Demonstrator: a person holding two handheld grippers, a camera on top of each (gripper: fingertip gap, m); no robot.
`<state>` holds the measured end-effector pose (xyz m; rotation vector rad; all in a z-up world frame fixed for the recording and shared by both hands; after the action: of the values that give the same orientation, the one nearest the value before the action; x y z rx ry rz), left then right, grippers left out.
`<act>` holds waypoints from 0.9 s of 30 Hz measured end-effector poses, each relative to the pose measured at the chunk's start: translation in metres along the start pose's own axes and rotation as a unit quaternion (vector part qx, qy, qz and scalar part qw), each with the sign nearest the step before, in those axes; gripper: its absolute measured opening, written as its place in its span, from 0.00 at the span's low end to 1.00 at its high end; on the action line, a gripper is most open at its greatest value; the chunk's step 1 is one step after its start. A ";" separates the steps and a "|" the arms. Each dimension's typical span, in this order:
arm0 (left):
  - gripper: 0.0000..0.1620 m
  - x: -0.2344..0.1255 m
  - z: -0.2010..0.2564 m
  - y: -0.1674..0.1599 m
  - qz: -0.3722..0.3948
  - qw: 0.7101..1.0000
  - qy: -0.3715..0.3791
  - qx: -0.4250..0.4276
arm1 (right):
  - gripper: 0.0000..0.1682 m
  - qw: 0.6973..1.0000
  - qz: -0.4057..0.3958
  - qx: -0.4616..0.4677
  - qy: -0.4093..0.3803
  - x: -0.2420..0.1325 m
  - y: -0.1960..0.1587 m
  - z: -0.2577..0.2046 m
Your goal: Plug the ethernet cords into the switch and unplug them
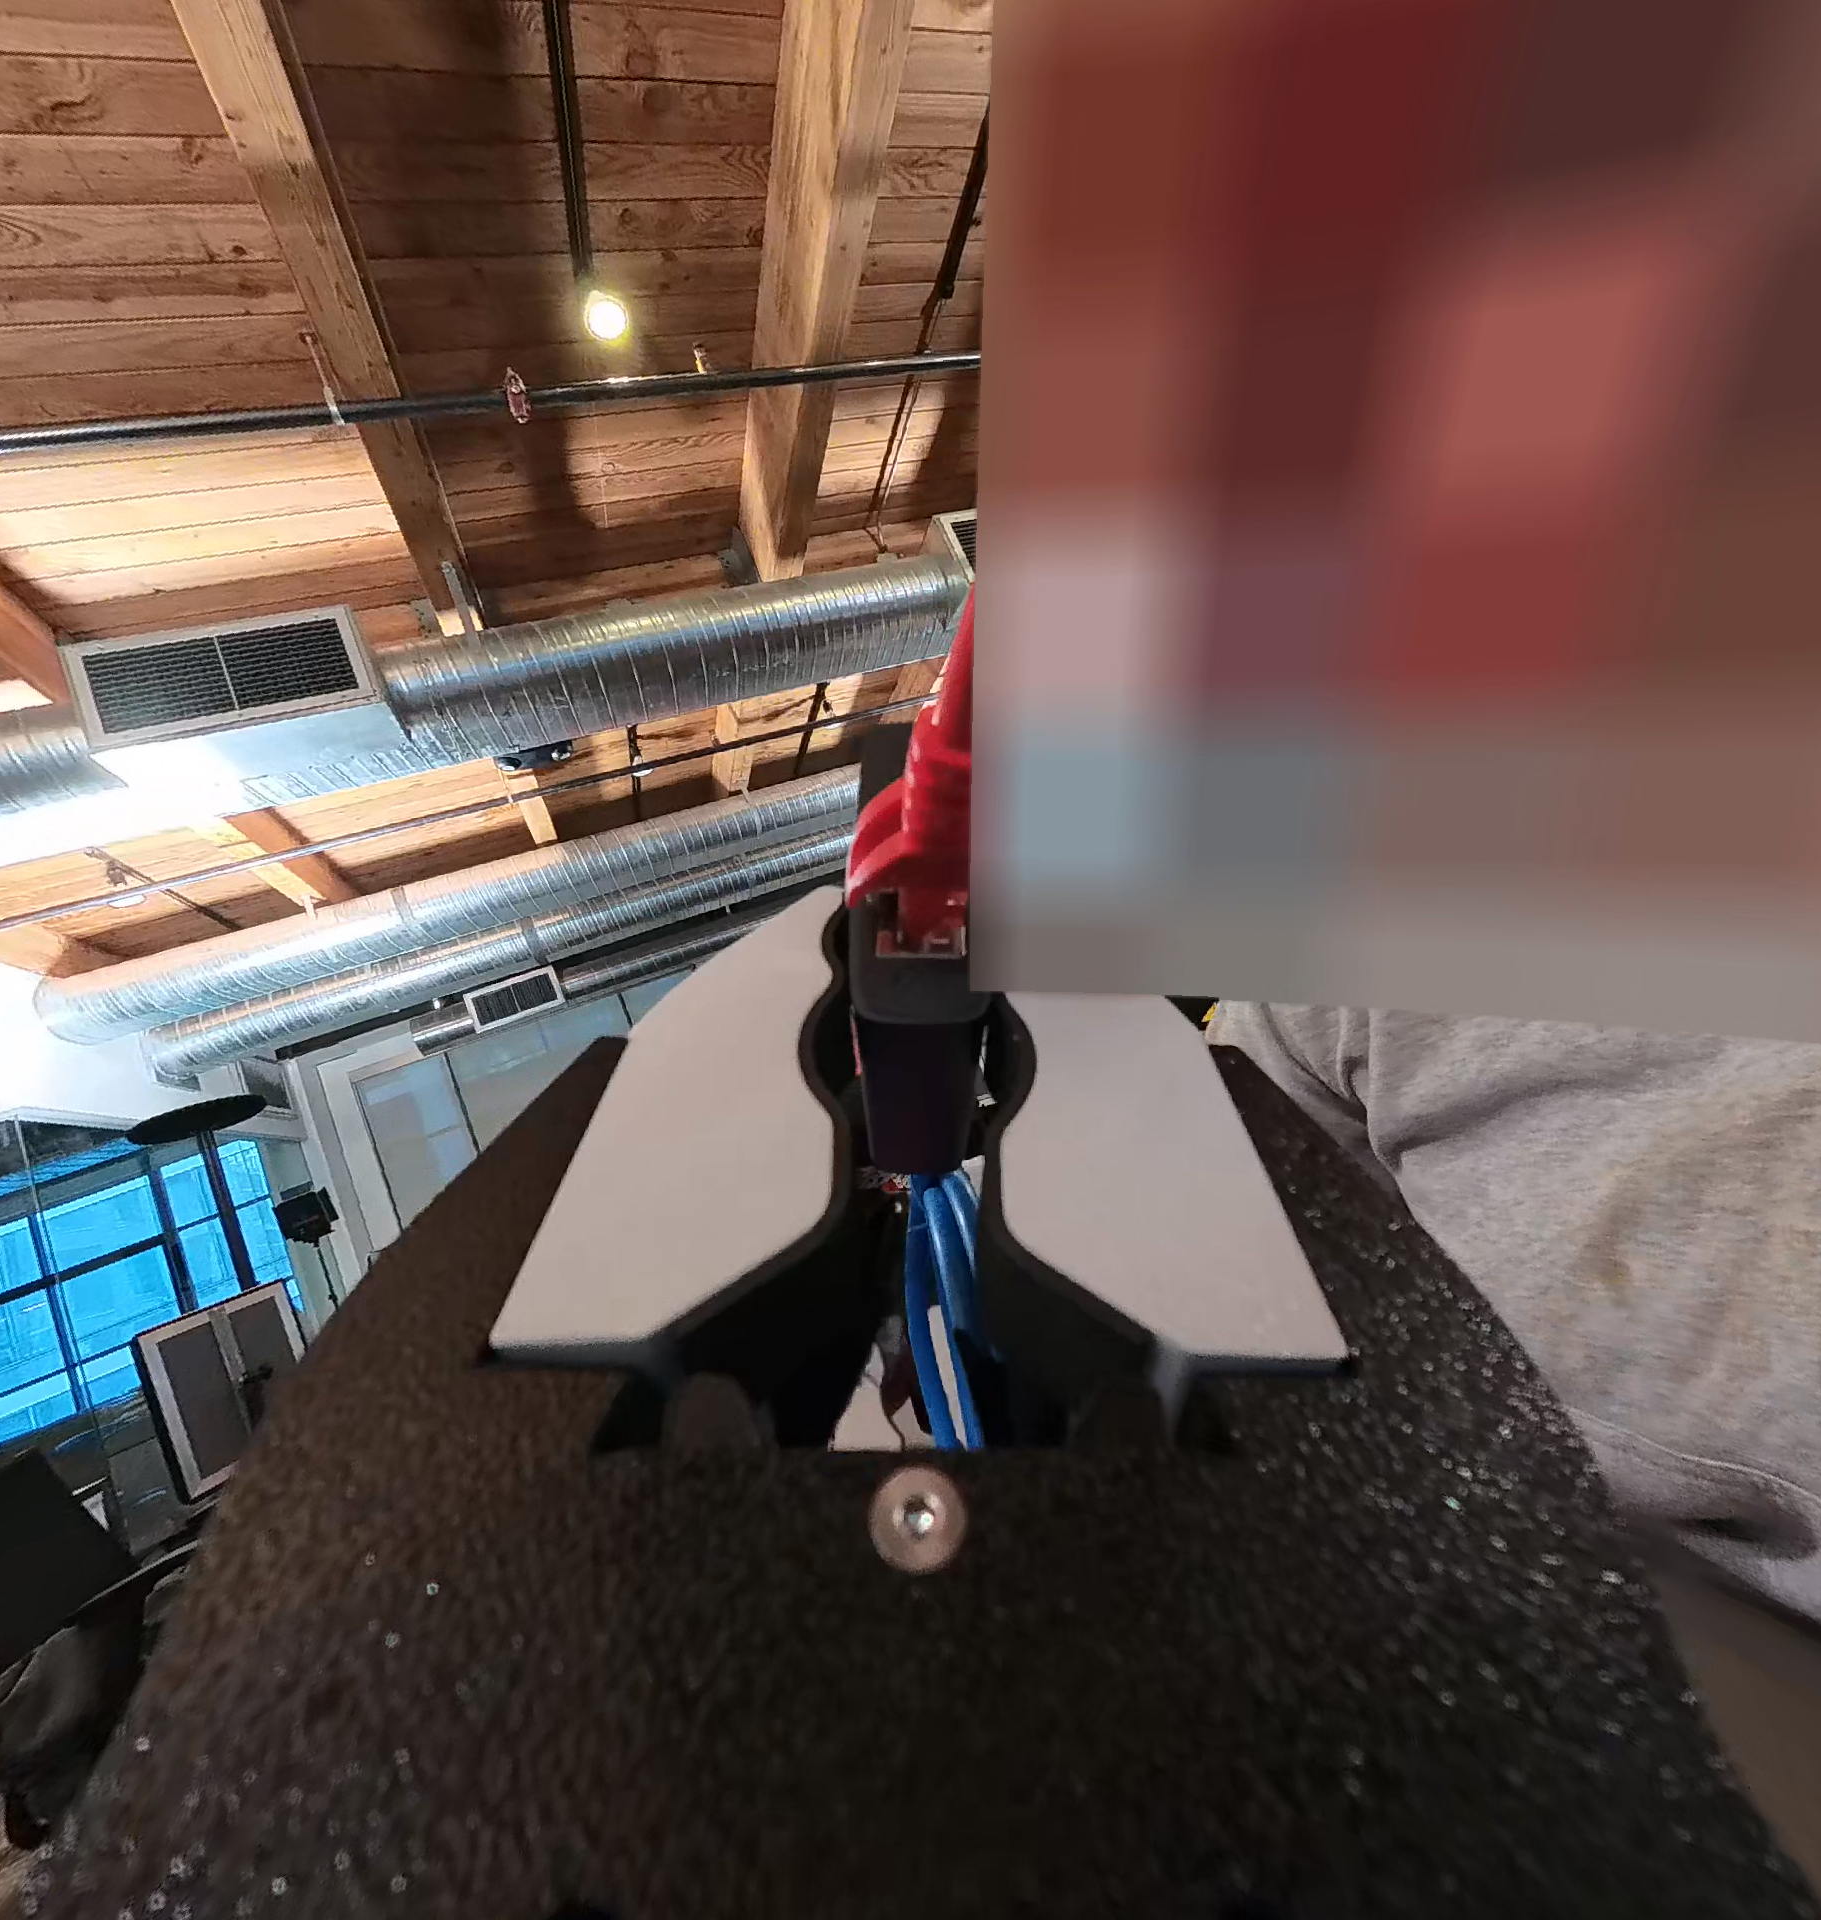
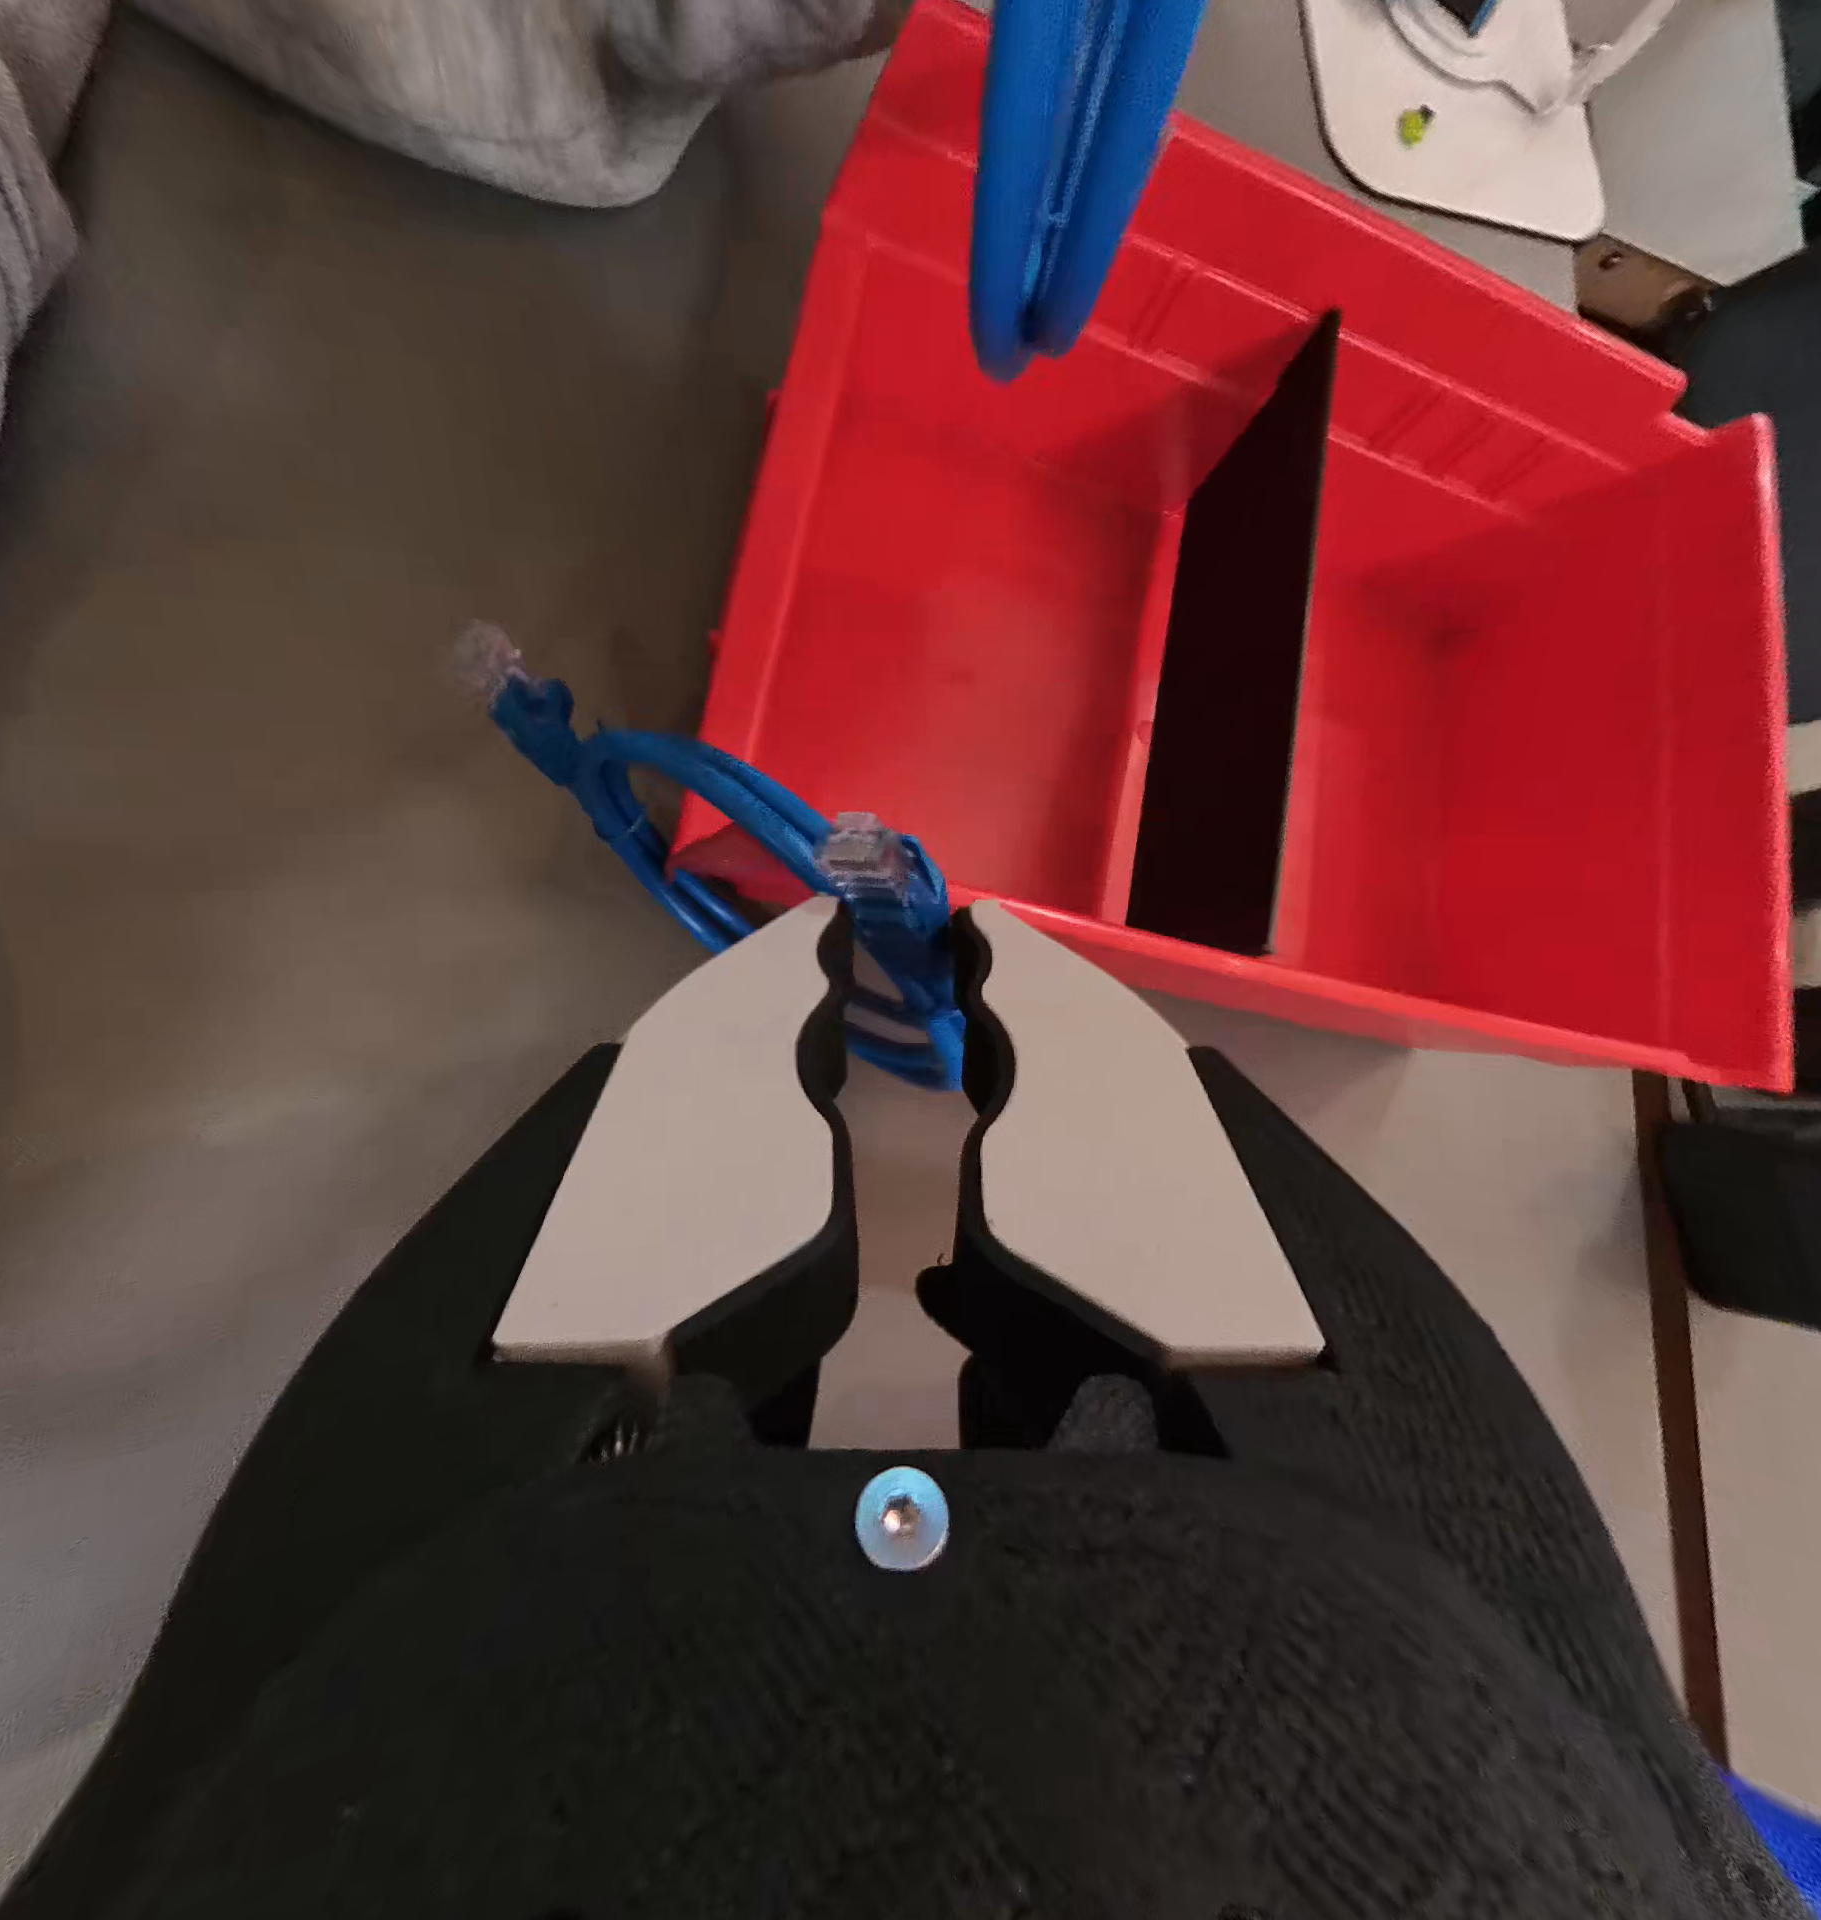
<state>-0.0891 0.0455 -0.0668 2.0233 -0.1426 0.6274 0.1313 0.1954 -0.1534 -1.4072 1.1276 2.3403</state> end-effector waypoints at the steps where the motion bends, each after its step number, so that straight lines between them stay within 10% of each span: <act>1: 0.13 -0.001 0.000 0.000 0.001 1.000 0.001 -0.001 | 0.09 1.000 -0.005 0.009 -0.014 -0.003 -0.001 -0.002; 6: 0.13 -0.003 -0.001 0.002 0.001 1.000 0.011 0.005 | 0.08 0.976 -0.100 0.062 -0.181 -0.026 -0.012 -0.043; 13: 0.13 0.003 0.002 0.003 -0.012 1.000 0.010 0.020 | 0.08 0.861 -0.247 0.008 -0.446 -0.011 -0.008 -0.155; 22: 0.13 0.021 0.013 -0.001 -0.023 0.999 -0.008 0.022 | 0.15 0.917 -0.242 0.046 -0.315 0.017 -0.016 -0.213; 27: 0.13 0.028 0.023 0.003 -0.036 0.999 -0.010 0.039 | 0.17 0.963 -0.108 0.123 -0.216 -0.019 -0.008 -0.201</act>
<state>-0.0578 0.0287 -0.0597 2.1012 -0.0578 0.5767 0.2818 0.0668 -0.1945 -0.8327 1.0309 2.1184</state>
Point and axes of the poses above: each gripper's, where its closed fingertips meet, x out along the fingers, y out of its top, z = x × y across the jaws, the point moved 8 cm from there along -x, back along the fingers, and after that the axes turned 10 degrees about -z, right-handed, at the moved point
